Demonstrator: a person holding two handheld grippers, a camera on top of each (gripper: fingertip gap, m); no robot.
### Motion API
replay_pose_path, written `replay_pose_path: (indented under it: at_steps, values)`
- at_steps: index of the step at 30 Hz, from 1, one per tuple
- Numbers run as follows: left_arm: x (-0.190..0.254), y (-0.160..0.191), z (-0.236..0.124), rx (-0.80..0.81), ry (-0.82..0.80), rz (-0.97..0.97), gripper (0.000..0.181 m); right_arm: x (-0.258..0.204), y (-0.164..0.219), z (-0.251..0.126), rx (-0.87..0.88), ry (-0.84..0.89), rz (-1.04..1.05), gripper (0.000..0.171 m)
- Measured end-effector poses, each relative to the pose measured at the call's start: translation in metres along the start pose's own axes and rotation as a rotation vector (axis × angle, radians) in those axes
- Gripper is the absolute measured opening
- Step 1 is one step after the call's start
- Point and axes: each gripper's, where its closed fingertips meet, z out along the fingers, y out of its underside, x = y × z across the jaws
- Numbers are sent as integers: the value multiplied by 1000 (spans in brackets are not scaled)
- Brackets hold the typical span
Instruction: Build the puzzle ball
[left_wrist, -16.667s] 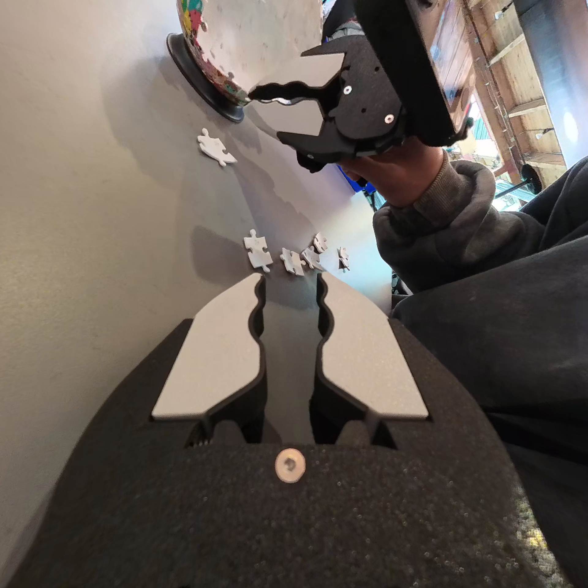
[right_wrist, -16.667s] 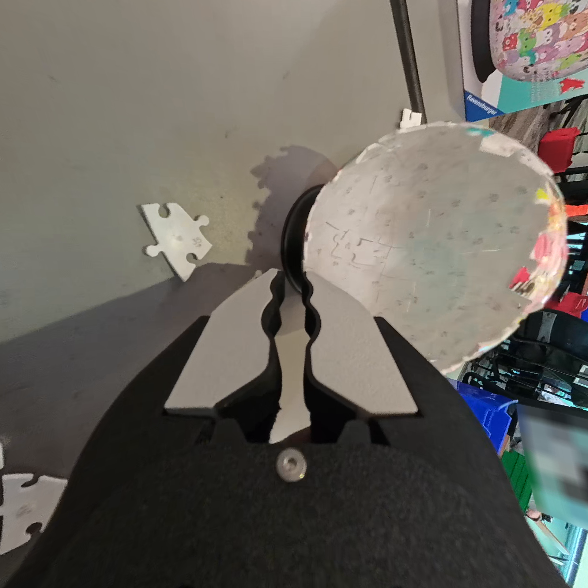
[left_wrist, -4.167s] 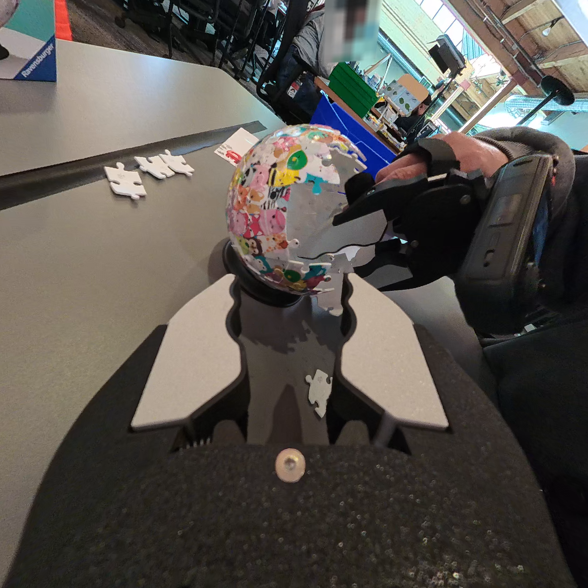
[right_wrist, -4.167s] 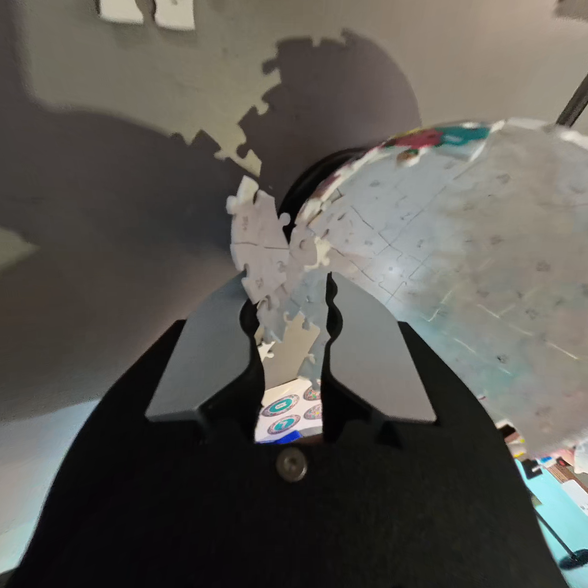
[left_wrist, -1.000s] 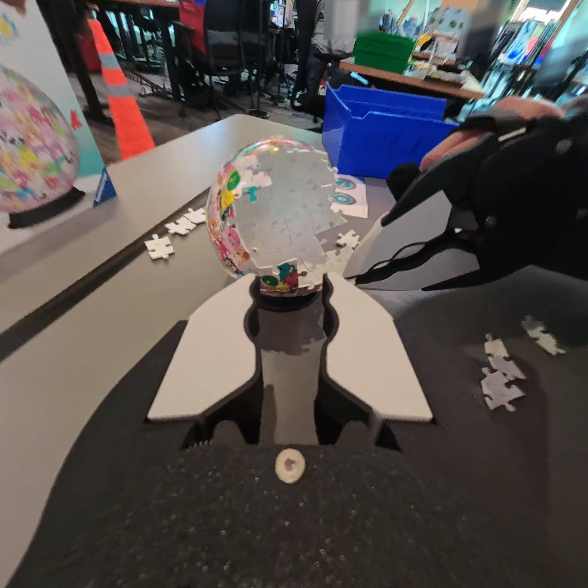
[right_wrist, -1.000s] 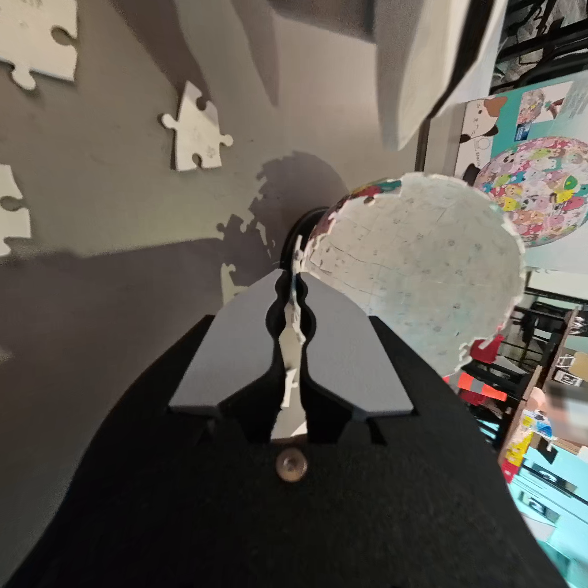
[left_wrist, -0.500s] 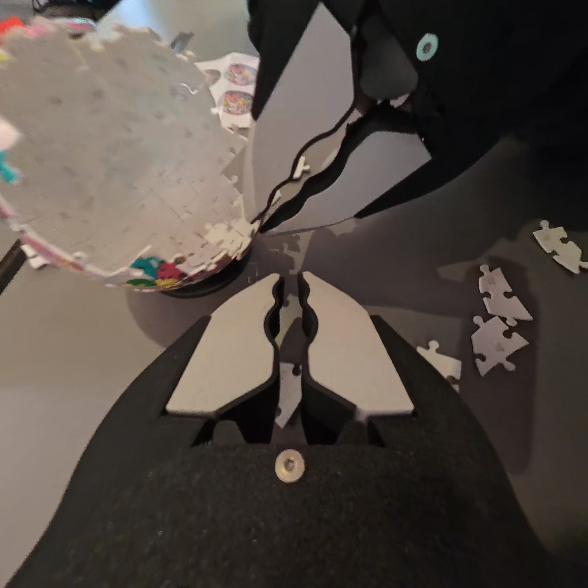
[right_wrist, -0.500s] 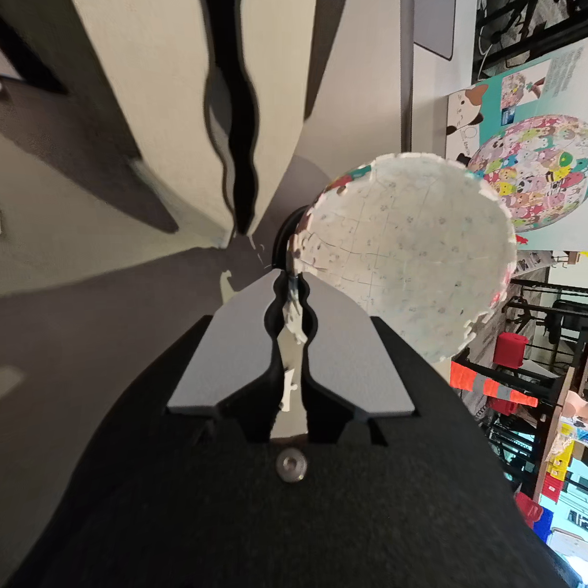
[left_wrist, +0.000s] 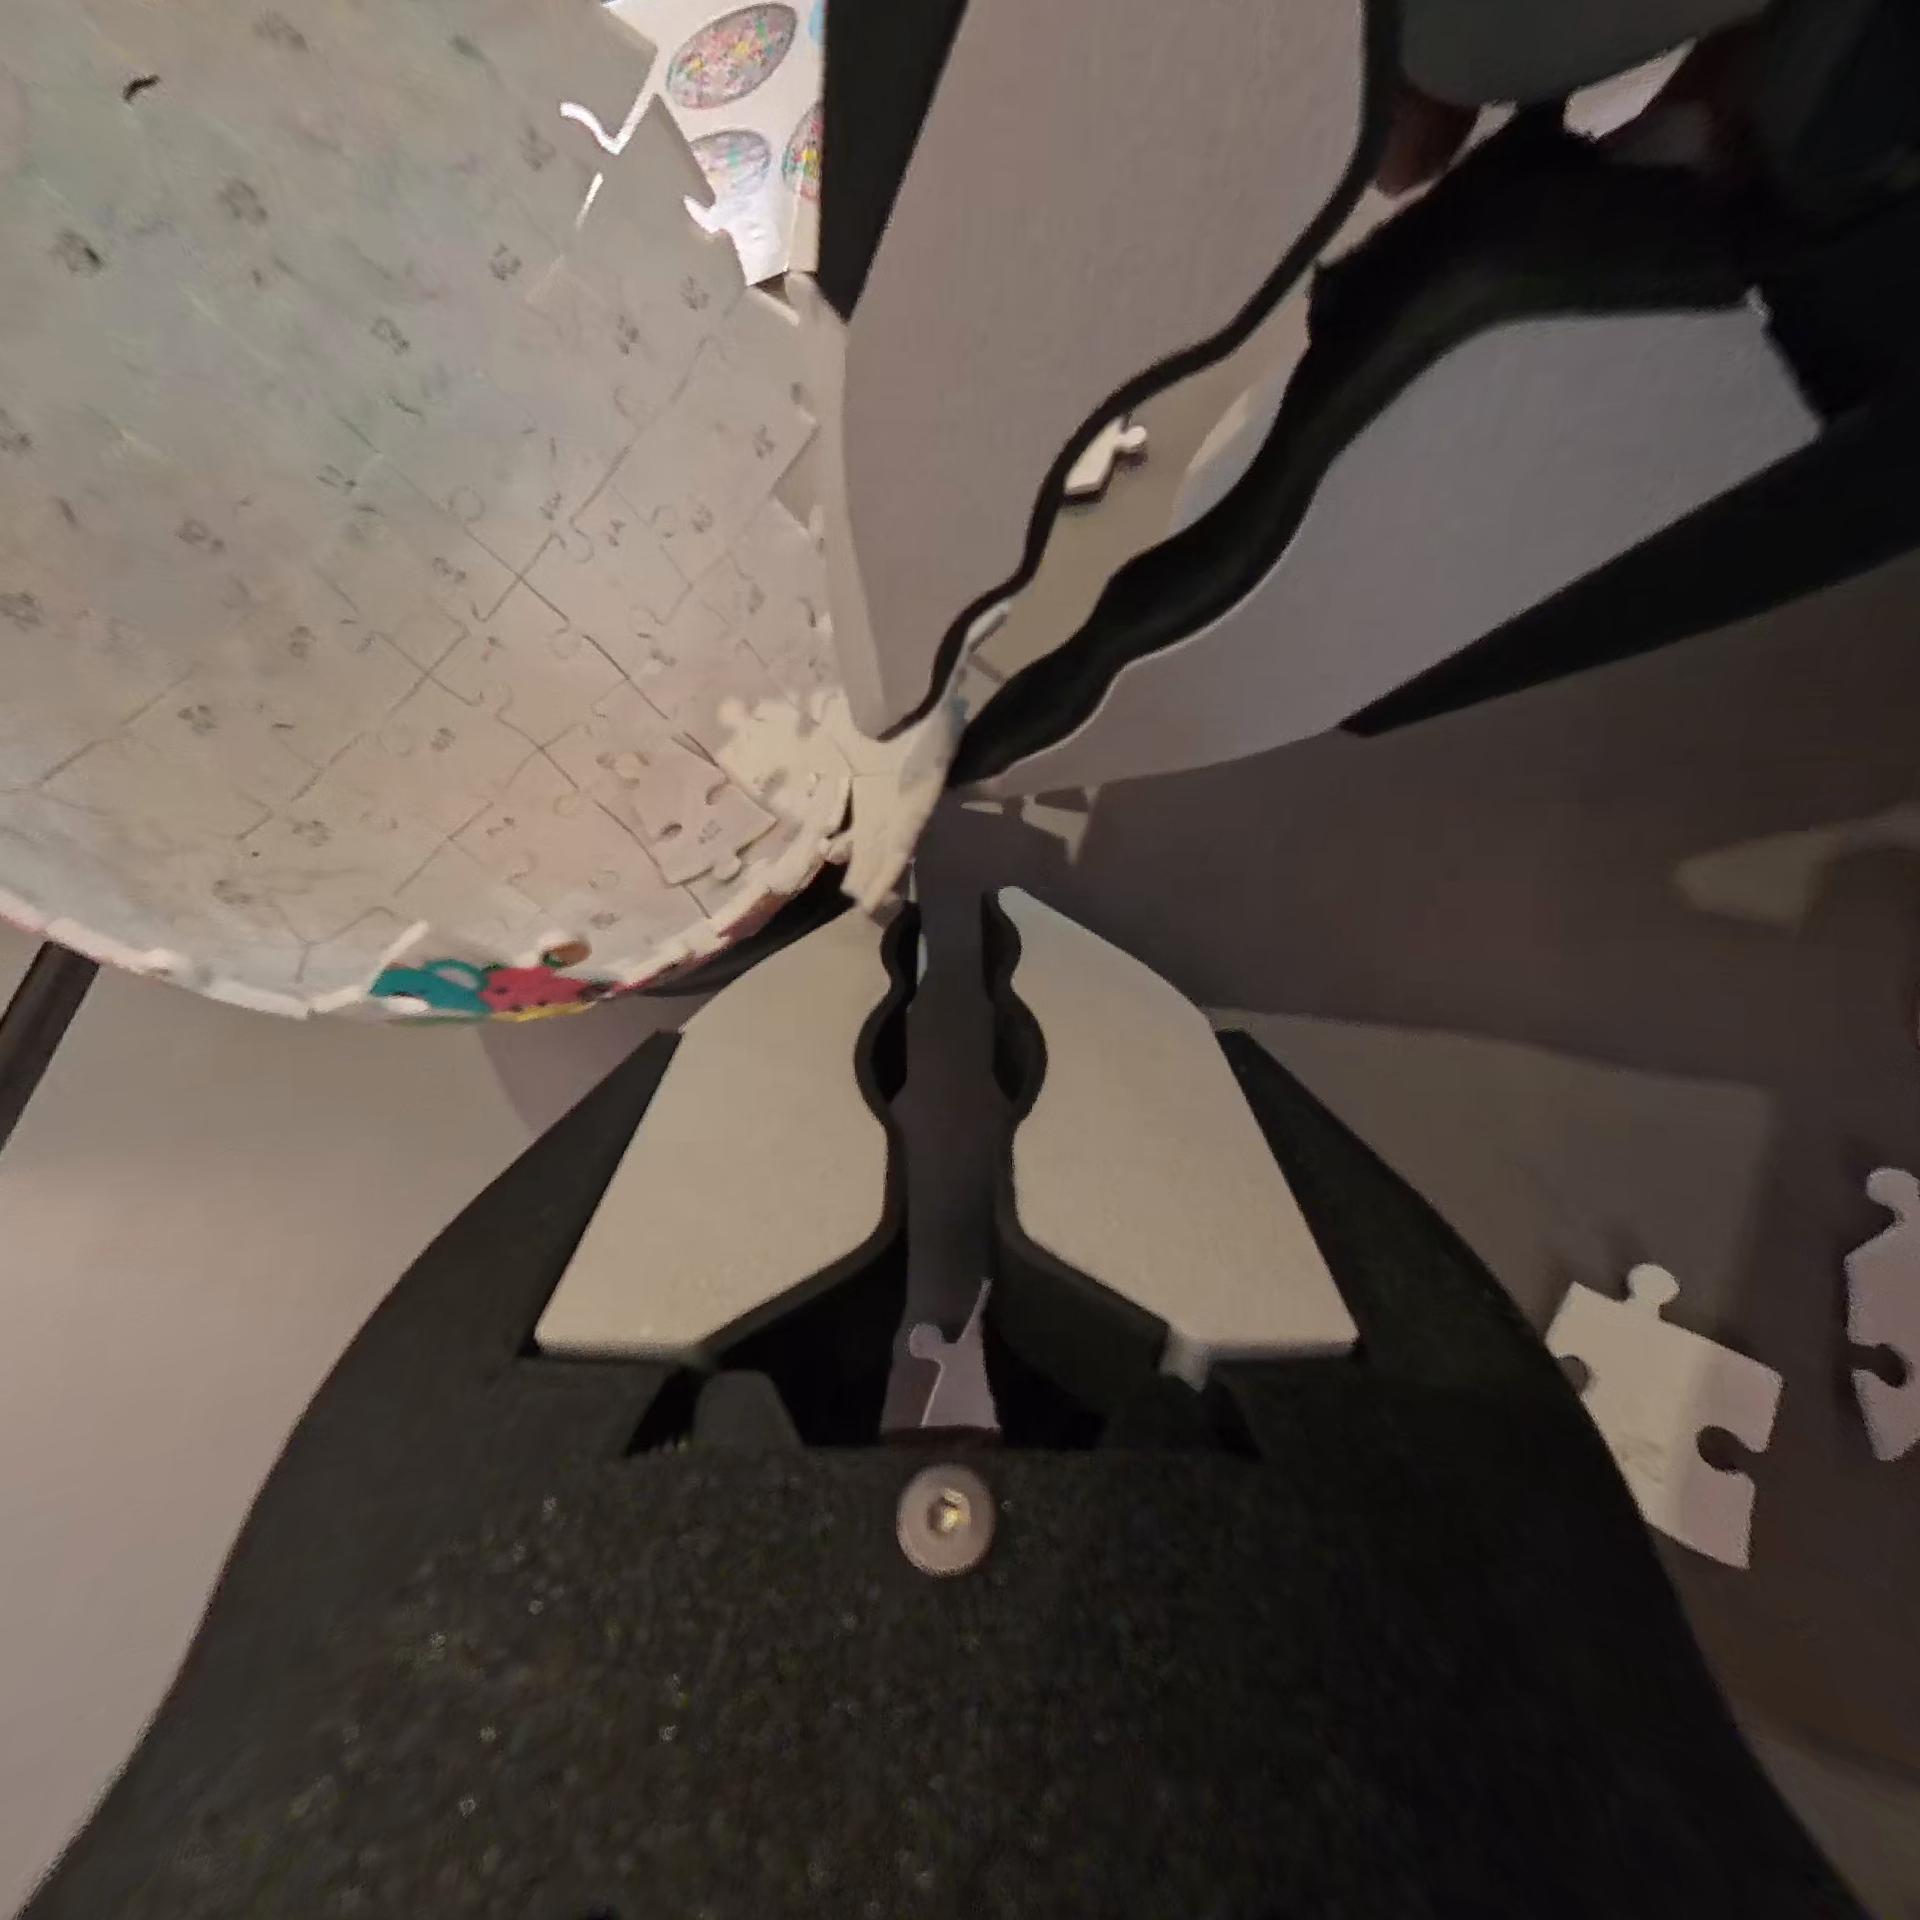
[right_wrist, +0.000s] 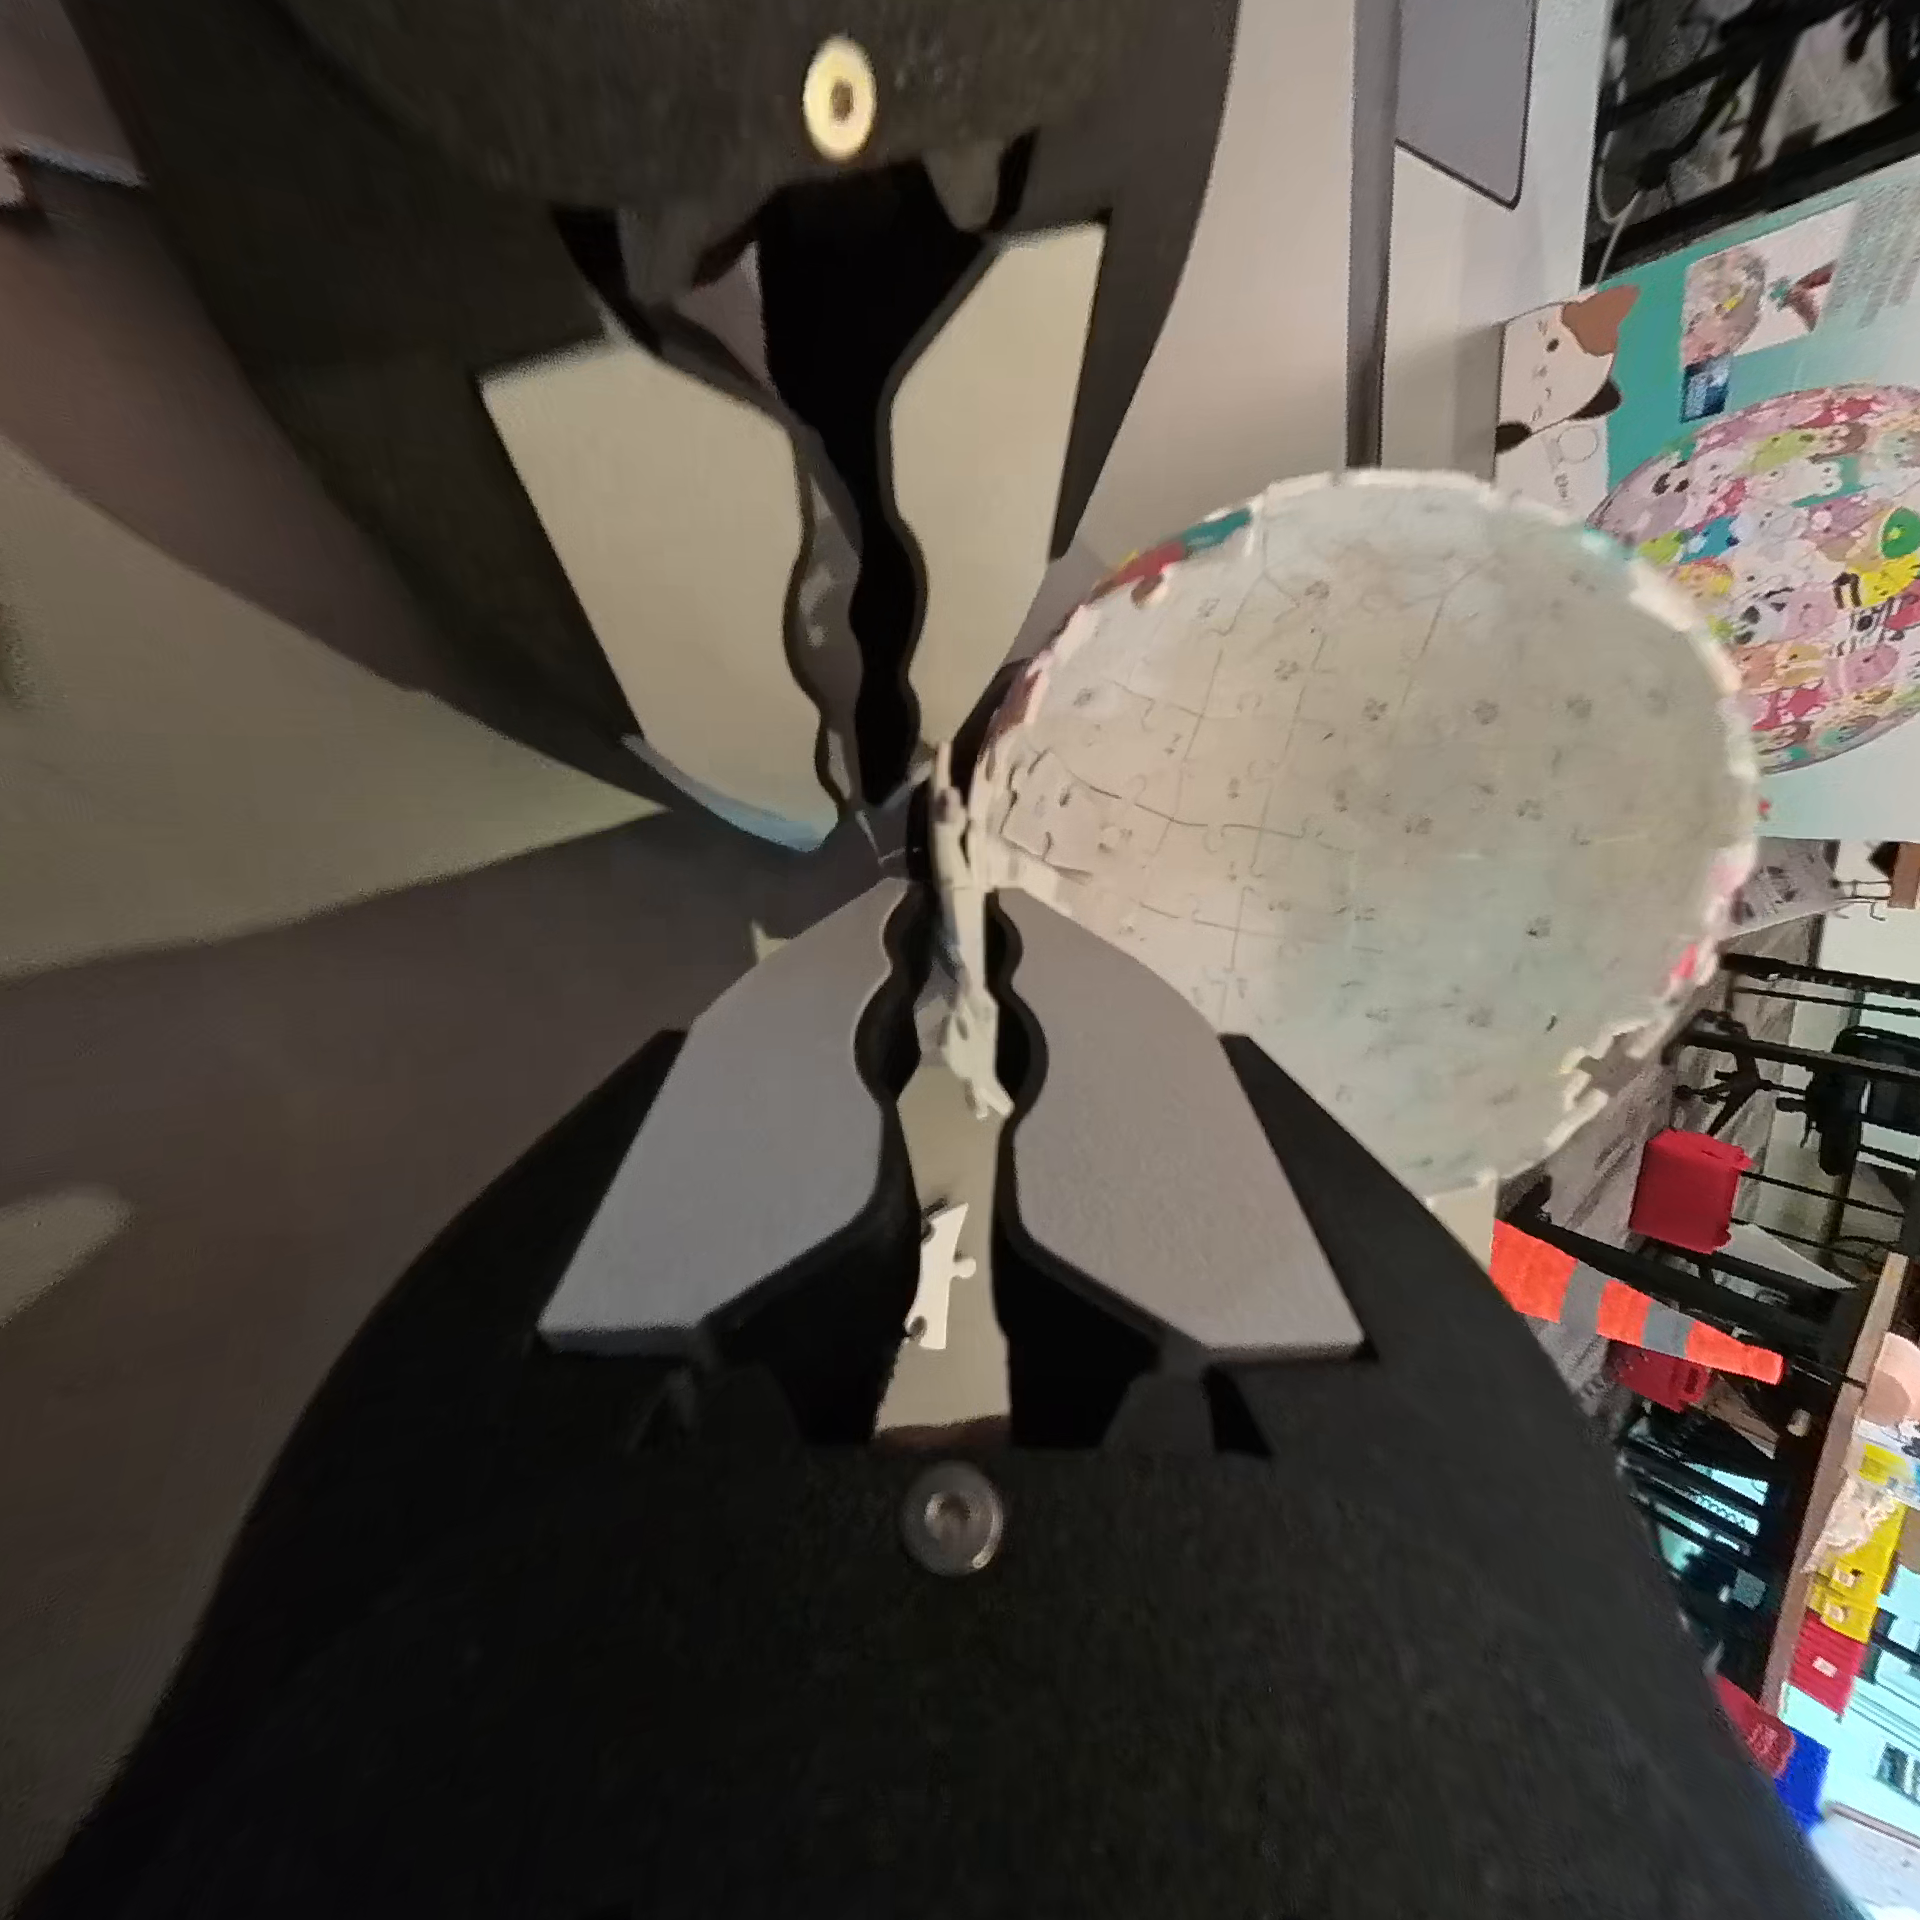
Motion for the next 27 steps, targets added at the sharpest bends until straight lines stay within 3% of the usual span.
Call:
replay_pose_path:
  at_steps: [9,11,17,23,27]
  values:
    - [-3,0,-1,9,-1,-20,12,-2,2,-1,2,-31,-29,25]
    - [-3,0,-1,7,0,-21,12,-4,4,3,-18,-58,-32,35]
    - [-5,1,-5,20,2,-43,11,-8,-2,9,24,-132,-60,40]
    - [-6,-1,-8,41,11,-73,11,3,-2,11,88,-81,-92,24]
    - [-7,1,-19,73,19,-117,11,4,-2,14,73,-66,-80,25]
